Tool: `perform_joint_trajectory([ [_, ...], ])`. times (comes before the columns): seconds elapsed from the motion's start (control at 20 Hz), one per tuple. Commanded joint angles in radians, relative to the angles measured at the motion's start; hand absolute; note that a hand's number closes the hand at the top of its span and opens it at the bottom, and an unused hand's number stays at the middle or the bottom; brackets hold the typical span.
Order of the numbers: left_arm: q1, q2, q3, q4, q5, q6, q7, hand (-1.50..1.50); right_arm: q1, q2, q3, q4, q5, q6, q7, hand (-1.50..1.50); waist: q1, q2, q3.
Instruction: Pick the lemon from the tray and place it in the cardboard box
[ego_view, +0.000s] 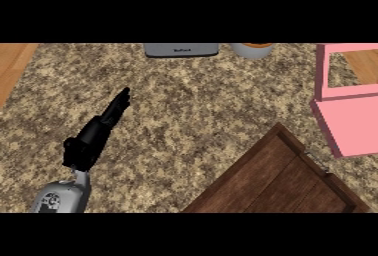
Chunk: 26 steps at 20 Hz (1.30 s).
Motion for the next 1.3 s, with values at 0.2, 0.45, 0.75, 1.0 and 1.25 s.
perform_joint_trajectory([
  [0.2,-0.049,0.005,0.024,0.094,0.002,-0.025,-0.080,0.00,-0.063,-0.015,-0.226,0.006,-0.136,0.176,0.195,1.50,0.029,0.008,0.000],
  [0.45,-0.004,-0.021,-0.018,0.013,-0.021,-0.017,-0.041,0.00,-0.253,-0.085,-0.154,0.077,-0.073,0.195,0.344,1.50,0.046,0.008,0.002],
  [0.75,0.025,-0.028,-0.031,-0.015,-0.021,-0.033,-0.049,0.00,-0.468,-0.149,-0.055,0.176,-0.071,0.215,0.463,1.50,0.055,0.009,0.002],
  [1.0,-0.055,-0.007,0.031,0.050,0.004,-0.054,-0.022,0.00,-0.583,-0.127,0.008,0.161,-0.042,0.229,0.569,1.50,0.044,0.008,0.002],
  [1.25,-0.027,-0.068,-0.044,0.053,-0.071,0.001,-0.048,0.00,-0.767,-0.155,0.161,0.397,0.122,0.110,0.502,1.50,0.058,0.011,0.002],
])
